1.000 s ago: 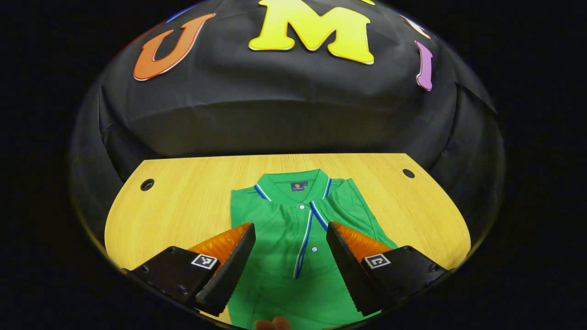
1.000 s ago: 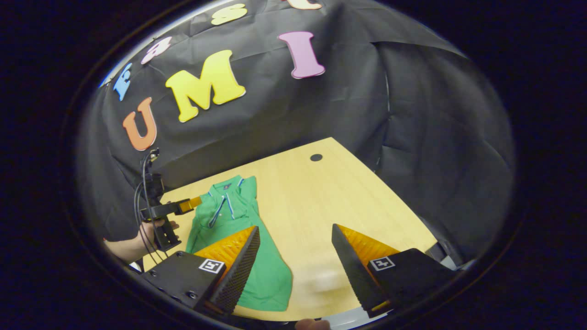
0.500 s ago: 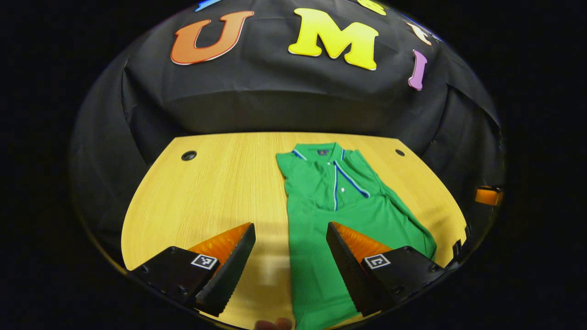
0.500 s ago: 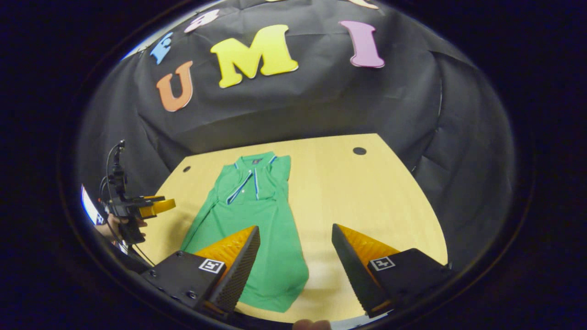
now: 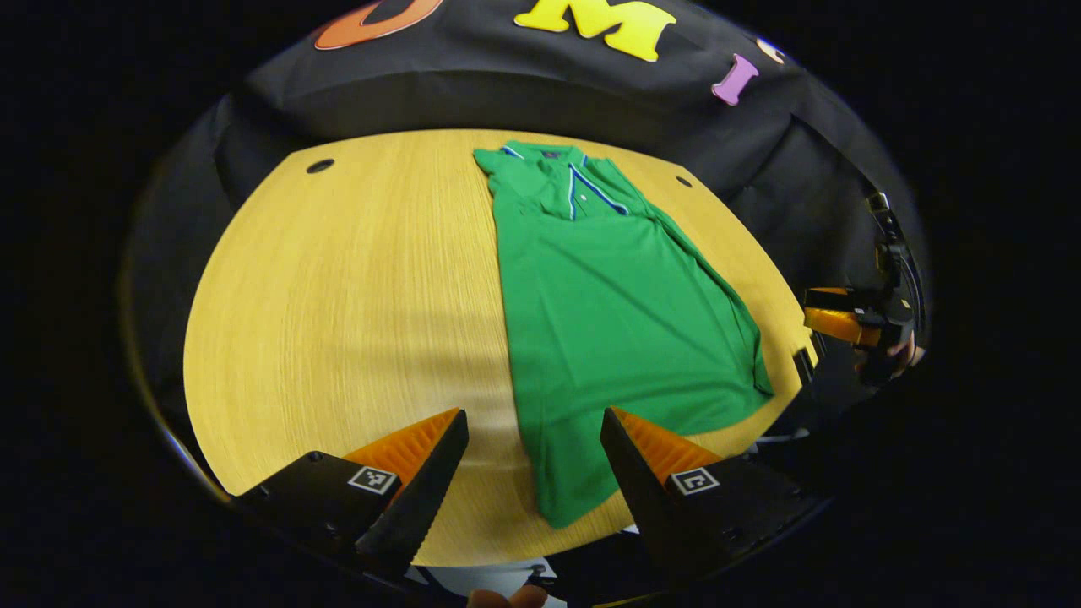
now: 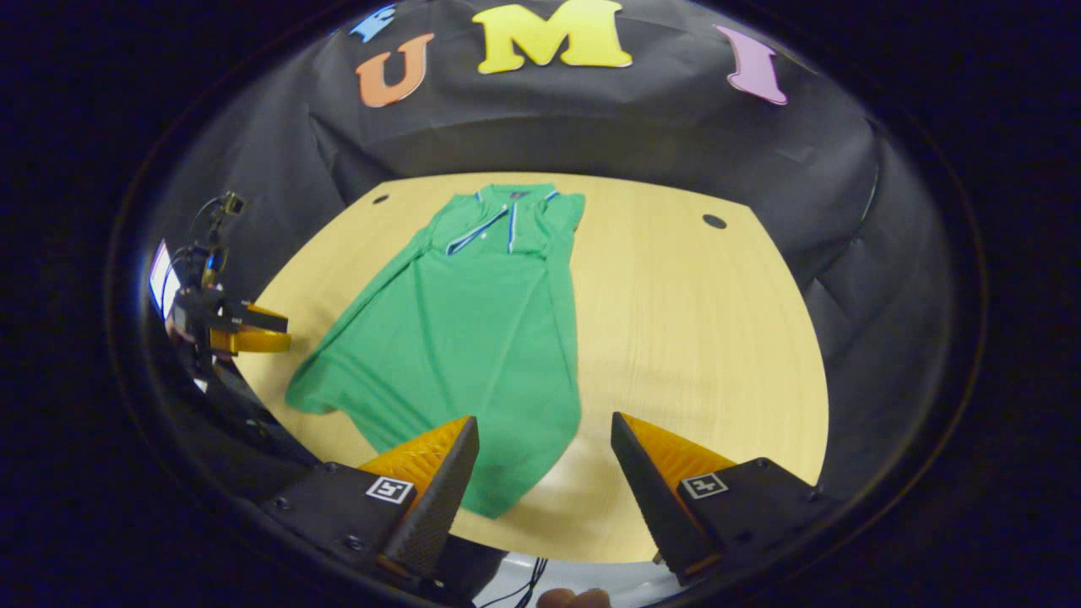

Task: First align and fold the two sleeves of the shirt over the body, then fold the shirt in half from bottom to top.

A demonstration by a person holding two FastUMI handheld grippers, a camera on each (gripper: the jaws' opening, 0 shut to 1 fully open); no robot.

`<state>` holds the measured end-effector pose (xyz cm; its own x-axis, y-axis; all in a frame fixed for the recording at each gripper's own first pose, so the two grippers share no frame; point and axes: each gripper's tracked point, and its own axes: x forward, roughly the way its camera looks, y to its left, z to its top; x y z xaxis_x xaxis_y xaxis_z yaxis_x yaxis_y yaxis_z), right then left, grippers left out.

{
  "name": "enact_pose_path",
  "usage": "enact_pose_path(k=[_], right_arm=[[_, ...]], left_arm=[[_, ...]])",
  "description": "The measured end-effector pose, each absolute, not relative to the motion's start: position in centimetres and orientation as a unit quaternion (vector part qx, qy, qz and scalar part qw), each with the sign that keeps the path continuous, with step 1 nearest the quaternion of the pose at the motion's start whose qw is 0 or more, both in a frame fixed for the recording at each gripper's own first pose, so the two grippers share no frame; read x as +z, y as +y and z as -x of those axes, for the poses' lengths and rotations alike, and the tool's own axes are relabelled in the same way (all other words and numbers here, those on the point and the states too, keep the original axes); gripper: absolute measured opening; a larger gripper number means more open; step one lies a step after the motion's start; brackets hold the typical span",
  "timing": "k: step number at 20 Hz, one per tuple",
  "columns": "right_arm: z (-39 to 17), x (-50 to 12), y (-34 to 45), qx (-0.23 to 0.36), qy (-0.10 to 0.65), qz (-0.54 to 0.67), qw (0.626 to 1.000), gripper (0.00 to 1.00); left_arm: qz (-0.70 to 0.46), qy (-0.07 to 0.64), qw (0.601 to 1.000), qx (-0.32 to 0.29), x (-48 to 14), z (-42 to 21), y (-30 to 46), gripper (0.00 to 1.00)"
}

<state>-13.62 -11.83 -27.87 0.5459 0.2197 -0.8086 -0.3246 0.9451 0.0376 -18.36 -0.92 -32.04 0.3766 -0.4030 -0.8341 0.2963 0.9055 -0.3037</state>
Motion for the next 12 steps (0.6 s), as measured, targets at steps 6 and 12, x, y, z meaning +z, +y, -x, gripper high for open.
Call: enact_pose_path(k=[6,12], right_arm=[[18.3,-31.8,-11.3,0.201,0.494,0.118,0.838,0.99],[19.2,-34.0,-10.9,0.239,0.508,0.153,0.813,0.99]], left_arm=[[0.053,0.573,0.782,-0.240,-35.0,24.2,-1.8,1.00],[0.067,0.582,0.779,-0.224,-35.3,24.0,-1.7,1.00]])
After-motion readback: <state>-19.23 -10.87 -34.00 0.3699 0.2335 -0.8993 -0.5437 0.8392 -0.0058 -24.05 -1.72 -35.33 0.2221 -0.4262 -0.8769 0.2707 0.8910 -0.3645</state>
